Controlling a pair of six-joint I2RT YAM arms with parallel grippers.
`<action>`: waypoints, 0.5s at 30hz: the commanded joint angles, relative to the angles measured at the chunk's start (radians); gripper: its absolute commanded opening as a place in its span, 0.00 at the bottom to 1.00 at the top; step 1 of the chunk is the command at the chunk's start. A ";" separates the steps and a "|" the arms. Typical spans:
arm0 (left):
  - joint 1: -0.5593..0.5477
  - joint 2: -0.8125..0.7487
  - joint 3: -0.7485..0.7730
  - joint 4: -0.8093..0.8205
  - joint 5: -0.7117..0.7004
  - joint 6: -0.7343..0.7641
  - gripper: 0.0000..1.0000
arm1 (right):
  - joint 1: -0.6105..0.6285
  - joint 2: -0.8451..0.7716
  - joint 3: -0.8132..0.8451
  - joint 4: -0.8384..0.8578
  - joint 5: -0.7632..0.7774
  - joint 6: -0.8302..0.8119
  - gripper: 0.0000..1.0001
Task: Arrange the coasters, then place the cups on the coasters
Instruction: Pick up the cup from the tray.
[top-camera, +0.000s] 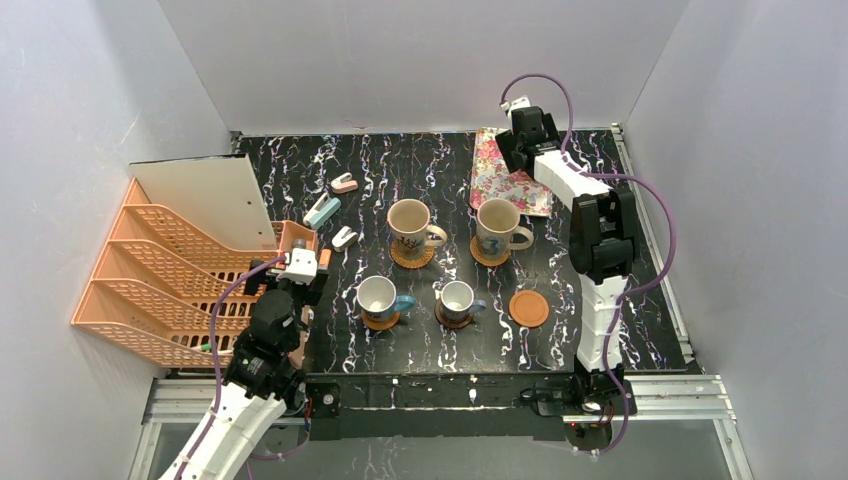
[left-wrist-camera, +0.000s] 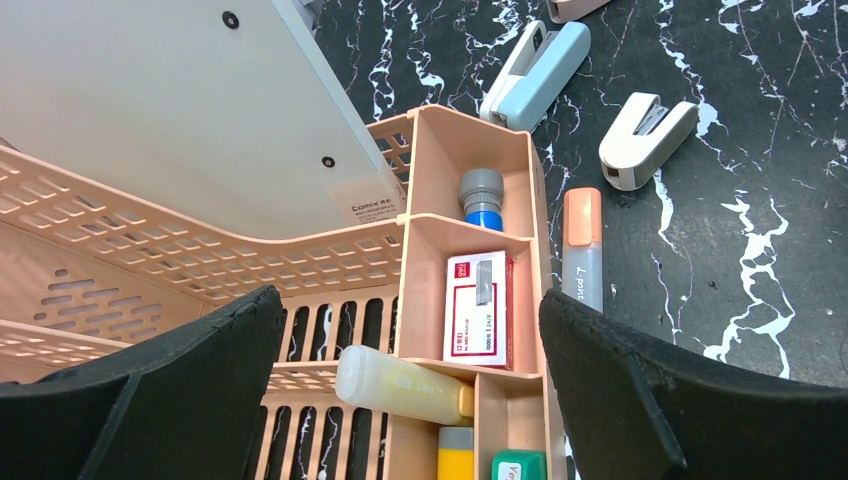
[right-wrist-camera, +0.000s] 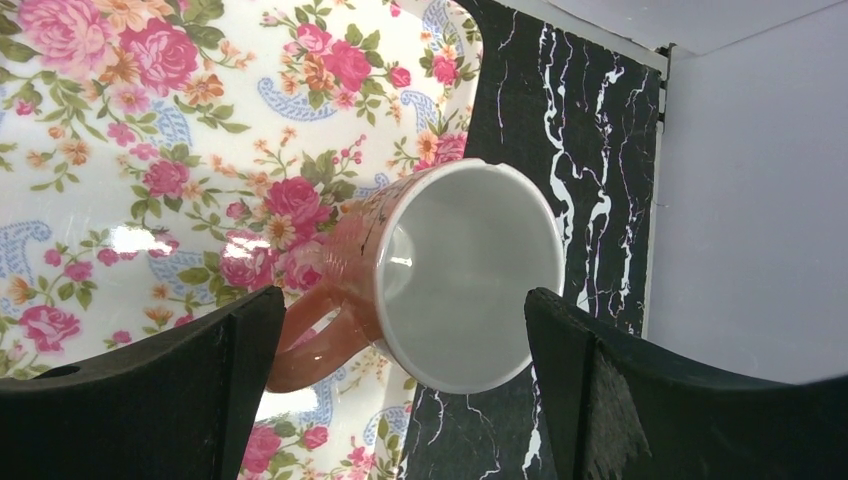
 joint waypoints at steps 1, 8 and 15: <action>0.005 -0.014 -0.008 0.008 -0.013 -0.008 0.98 | -0.025 -0.049 -0.031 -0.008 -0.014 -0.018 0.98; 0.005 -0.016 -0.008 0.006 -0.014 -0.008 0.98 | -0.045 -0.095 -0.089 0.021 -0.022 -0.032 0.98; 0.005 -0.017 -0.008 0.005 -0.013 -0.008 0.98 | -0.057 -0.164 -0.132 0.059 -0.058 -0.036 0.98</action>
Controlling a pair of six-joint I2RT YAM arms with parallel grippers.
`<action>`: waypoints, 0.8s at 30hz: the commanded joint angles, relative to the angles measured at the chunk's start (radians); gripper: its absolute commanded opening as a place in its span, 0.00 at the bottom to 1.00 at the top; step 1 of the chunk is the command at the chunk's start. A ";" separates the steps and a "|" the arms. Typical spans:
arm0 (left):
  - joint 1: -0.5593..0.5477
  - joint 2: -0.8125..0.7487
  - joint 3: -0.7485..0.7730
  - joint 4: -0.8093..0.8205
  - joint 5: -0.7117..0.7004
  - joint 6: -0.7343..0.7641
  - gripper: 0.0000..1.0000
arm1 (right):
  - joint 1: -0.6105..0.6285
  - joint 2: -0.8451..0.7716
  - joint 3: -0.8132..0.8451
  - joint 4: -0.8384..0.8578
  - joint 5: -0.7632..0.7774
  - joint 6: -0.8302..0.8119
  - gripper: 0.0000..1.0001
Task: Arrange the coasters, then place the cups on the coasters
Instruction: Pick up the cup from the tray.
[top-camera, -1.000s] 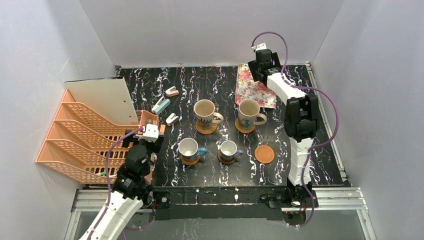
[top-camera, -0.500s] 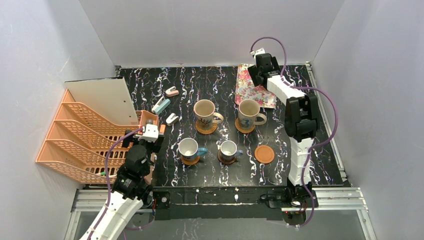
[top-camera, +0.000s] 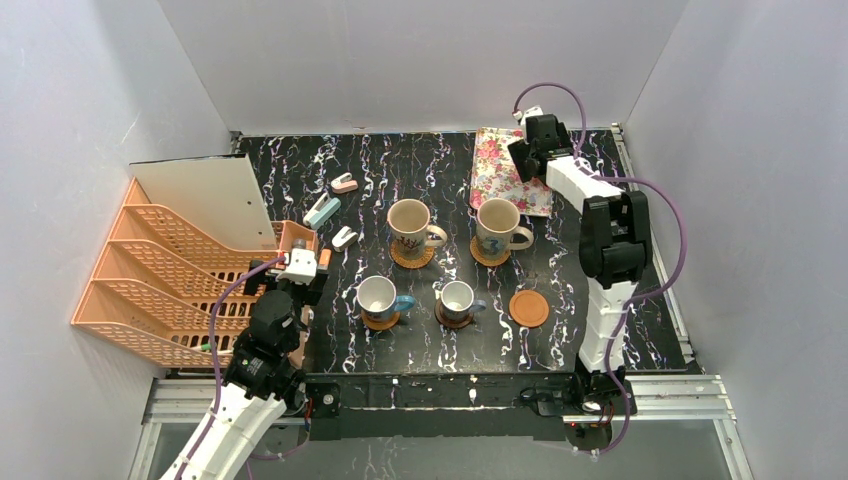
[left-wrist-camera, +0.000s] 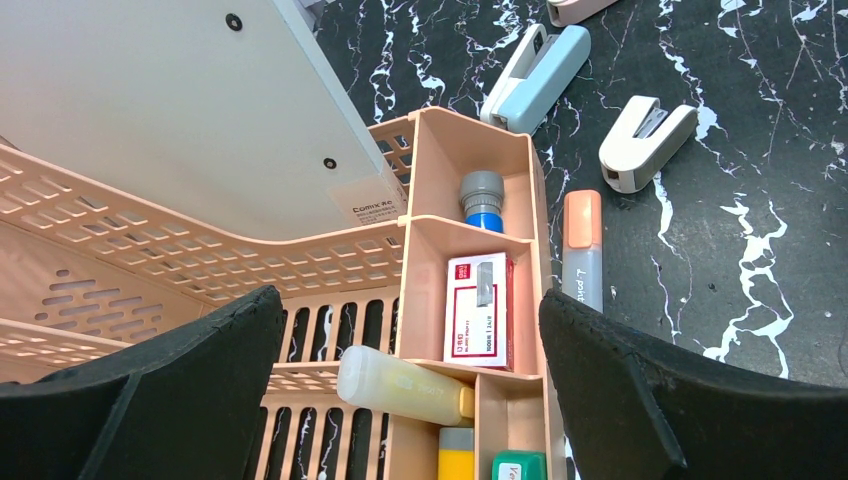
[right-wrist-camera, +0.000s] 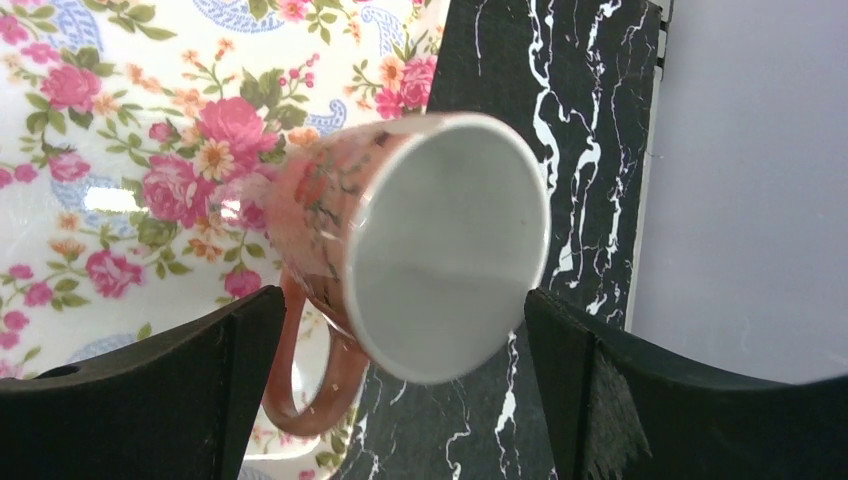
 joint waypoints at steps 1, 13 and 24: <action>0.005 -0.009 -0.008 0.006 -0.013 -0.009 0.98 | -0.006 -0.123 -0.025 0.057 -0.043 -0.007 0.98; 0.004 -0.010 -0.008 0.006 -0.012 -0.009 0.98 | -0.008 -0.134 0.009 0.008 -0.100 0.069 0.98; 0.005 -0.018 -0.006 0.002 -0.010 -0.009 0.98 | -0.096 -0.229 -0.089 -0.041 -0.276 0.278 0.98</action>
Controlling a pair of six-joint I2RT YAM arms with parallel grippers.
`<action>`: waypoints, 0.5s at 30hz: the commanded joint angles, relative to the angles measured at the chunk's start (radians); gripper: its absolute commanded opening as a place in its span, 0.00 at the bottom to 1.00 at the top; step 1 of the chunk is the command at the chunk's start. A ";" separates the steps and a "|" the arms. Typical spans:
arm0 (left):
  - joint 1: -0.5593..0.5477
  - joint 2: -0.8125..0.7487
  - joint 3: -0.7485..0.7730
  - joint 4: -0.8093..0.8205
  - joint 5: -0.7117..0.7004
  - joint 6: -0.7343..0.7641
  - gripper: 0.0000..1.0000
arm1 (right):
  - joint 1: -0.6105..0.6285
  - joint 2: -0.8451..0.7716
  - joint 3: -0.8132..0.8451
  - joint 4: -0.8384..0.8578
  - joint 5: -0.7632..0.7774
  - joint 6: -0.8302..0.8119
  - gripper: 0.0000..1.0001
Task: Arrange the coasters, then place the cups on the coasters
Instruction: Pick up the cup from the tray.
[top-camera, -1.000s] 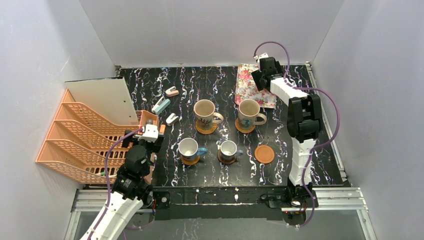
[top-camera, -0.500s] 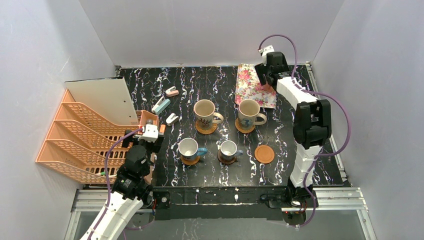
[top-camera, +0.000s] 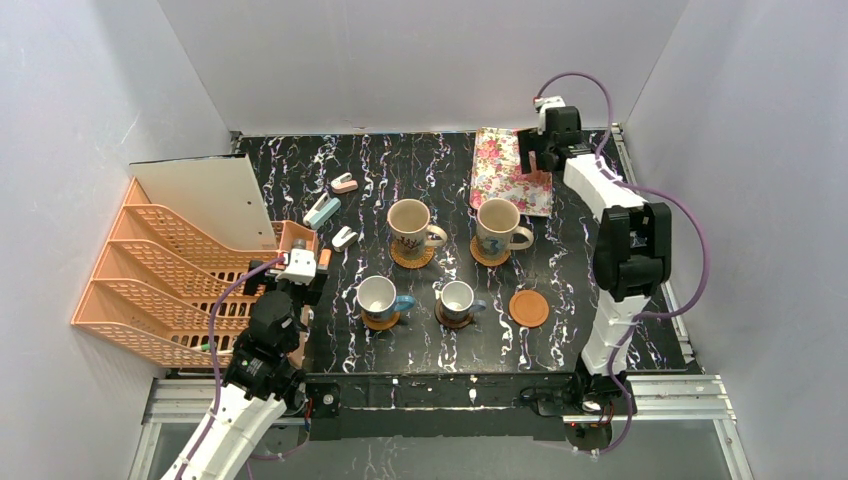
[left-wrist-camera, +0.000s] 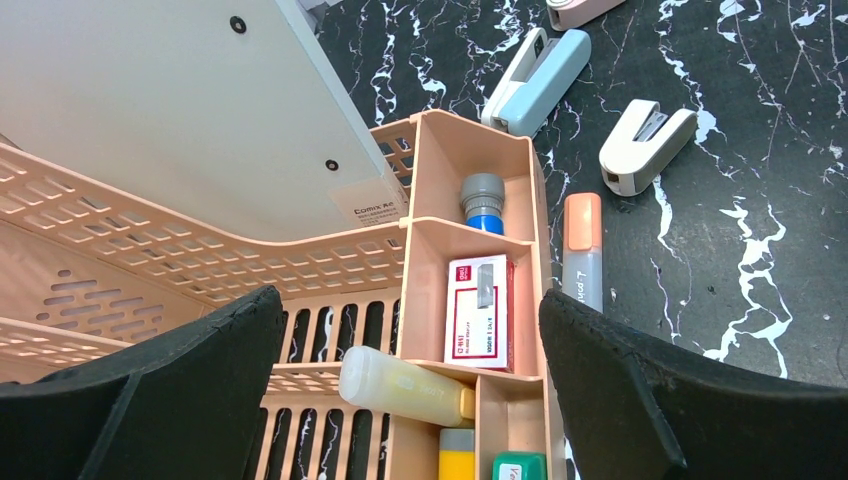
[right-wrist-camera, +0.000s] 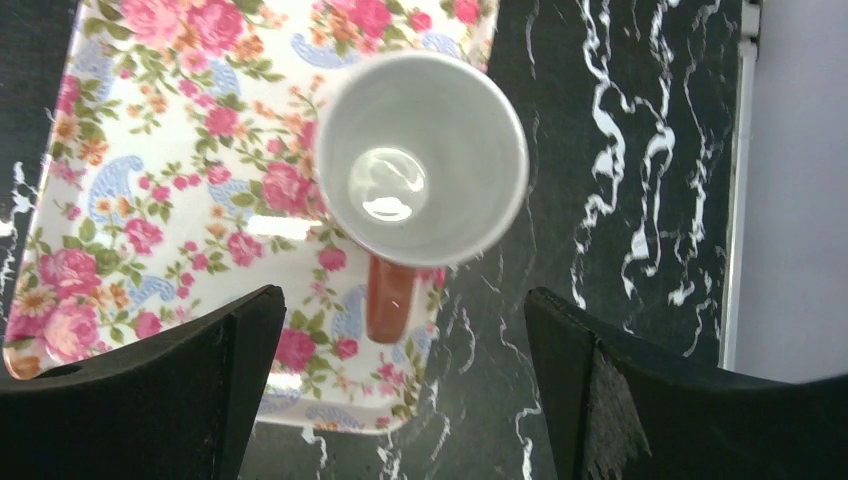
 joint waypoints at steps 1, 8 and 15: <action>0.005 -0.015 -0.006 0.002 -0.009 -0.008 0.98 | -0.066 -0.100 -0.067 0.032 -0.076 0.098 0.98; 0.005 -0.012 -0.008 0.002 -0.009 -0.008 0.98 | -0.105 -0.077 -0.120 0.104 -0.108 0.119 0.98; 0.005 -0.012 -0.008 0.004 -0.011 -0.007 0.98 | -0.106 -0.049 -0.138 0.140 -0.130 0.157 0.96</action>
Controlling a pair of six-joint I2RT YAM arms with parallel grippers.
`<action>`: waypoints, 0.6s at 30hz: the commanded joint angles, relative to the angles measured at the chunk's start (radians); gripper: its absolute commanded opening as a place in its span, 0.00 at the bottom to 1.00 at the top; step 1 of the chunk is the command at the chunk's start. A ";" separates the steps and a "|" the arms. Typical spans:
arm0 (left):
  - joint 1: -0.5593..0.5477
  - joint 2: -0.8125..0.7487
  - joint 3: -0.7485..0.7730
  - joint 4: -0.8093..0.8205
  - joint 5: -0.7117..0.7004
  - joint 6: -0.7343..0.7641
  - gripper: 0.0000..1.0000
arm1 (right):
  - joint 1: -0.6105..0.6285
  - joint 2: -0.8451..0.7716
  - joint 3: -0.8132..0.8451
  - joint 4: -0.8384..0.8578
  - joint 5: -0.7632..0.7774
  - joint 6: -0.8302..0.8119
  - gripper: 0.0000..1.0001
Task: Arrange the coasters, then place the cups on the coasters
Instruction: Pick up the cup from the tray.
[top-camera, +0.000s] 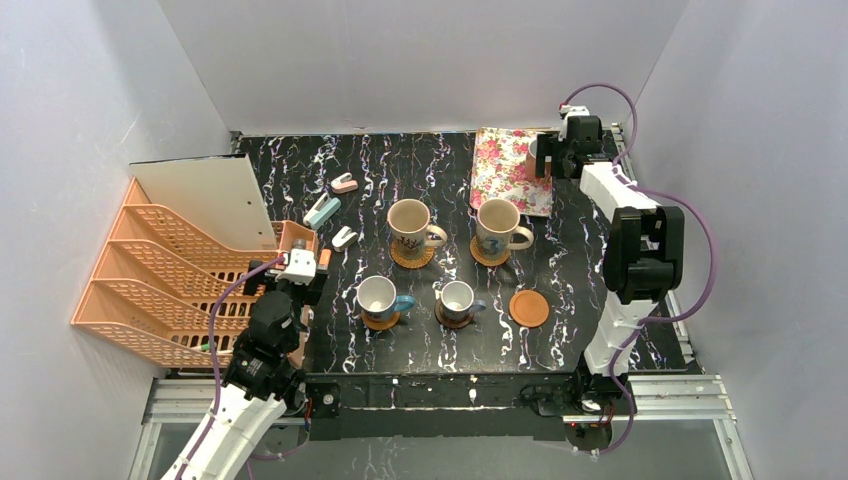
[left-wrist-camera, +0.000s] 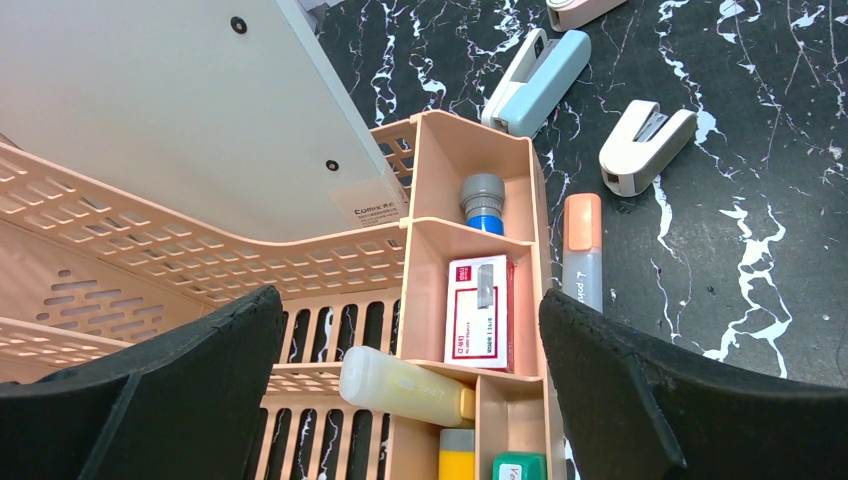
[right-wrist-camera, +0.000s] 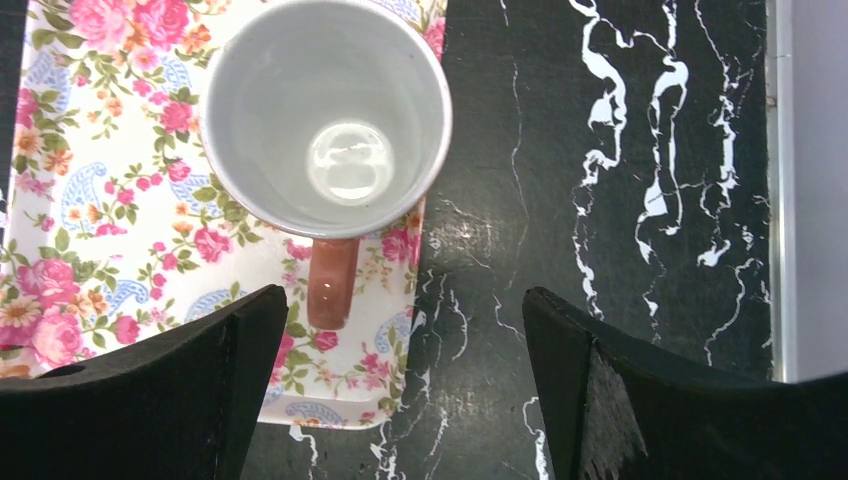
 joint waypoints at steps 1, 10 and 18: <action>0.005 -0.007 -0.008 0.005 -0.012 -0.008 0.98 | 0.004 0.006 -0.017 0.084 -0.021 0.032 0.96; 0.005 -0.006 -0.008 0.005 -0.018 -0.007 0.98 | 0.005 0.036 -0.051 0.159 -0.026 0.044 0.91; 0.005 0.000 -0.008 0.008 -0.021 -0.007 0.98 | 0.005 0.051 -0.067 0.209 -0.044 0.052 0.87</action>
